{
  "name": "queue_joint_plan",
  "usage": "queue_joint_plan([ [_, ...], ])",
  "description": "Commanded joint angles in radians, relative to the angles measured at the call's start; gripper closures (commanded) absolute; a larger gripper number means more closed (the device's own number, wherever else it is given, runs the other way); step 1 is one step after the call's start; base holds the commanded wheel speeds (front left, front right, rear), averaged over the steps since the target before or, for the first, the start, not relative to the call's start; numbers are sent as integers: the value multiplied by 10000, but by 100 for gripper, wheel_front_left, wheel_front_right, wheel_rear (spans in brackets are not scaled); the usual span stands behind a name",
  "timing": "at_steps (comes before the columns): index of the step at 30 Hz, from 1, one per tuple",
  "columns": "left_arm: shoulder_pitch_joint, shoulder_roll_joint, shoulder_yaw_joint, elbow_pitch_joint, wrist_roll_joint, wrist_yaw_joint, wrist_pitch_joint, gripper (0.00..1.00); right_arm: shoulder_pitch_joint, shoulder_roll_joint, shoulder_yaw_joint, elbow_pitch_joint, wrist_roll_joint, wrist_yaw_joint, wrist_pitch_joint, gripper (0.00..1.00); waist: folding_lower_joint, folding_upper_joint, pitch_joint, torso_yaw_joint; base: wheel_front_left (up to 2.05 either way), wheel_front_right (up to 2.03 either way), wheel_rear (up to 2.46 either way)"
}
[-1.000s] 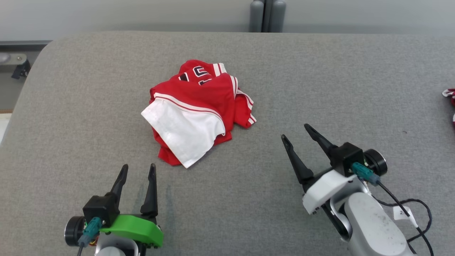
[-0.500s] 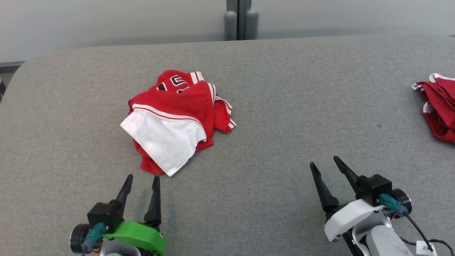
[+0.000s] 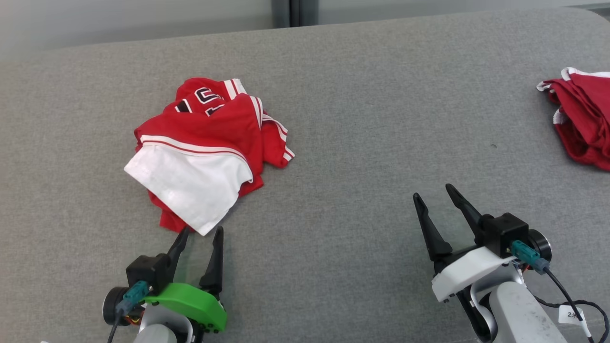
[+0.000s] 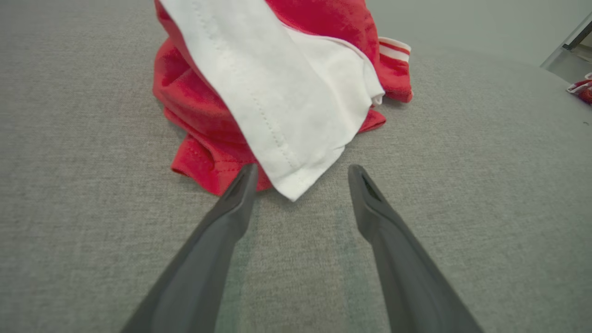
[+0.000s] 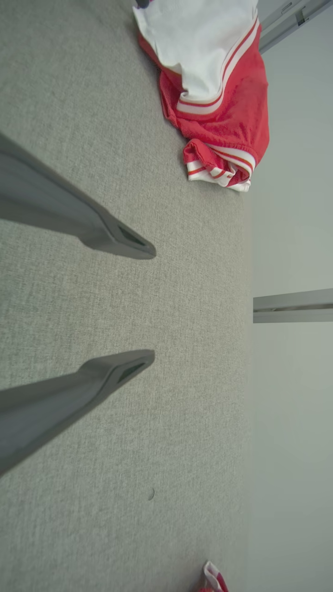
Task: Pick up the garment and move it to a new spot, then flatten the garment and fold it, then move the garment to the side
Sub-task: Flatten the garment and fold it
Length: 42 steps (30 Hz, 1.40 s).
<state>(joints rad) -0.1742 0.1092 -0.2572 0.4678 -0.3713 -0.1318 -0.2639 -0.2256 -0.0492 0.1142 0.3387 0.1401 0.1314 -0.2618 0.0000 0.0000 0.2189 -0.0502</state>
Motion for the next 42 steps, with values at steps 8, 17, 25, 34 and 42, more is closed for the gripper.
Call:
queue_joint_plan([
  [8, -370, 151, 112, 231, -280, 26, -3, 0, 6, -36, -82, -96, -30, -18, -41, 0, 0, 0, 320, -398, 0, 0, 0],
  [17, -395, 173, -70, -351, -273, 26, -5, 100, -116, -36, -62, -31, 38, -17, -41, 0, 0, 0, 367, -413, 0, 0, 0],
  [25, -627, 66, -182, -1707, -233, 26, -3, 100, -134, -38, 12, 44, 187, -17, -41, 0, 0, 0, 267, -455, 0, 0, 0],
  [34, -2521, 347, -1699, -3166, -544, 26, -3, 100, -359, -38, -144, -41, 418, -18, -41, 0, 0, 0, 209, -880, 0, 0, 0],
  [42, -4788, 111, -3206, -2243, -595, 26, -2, 100, -590, -31, 168, -110, 712, -18, -40, 0, 0, 0, 518, -2243, 0, 0, 0],
])
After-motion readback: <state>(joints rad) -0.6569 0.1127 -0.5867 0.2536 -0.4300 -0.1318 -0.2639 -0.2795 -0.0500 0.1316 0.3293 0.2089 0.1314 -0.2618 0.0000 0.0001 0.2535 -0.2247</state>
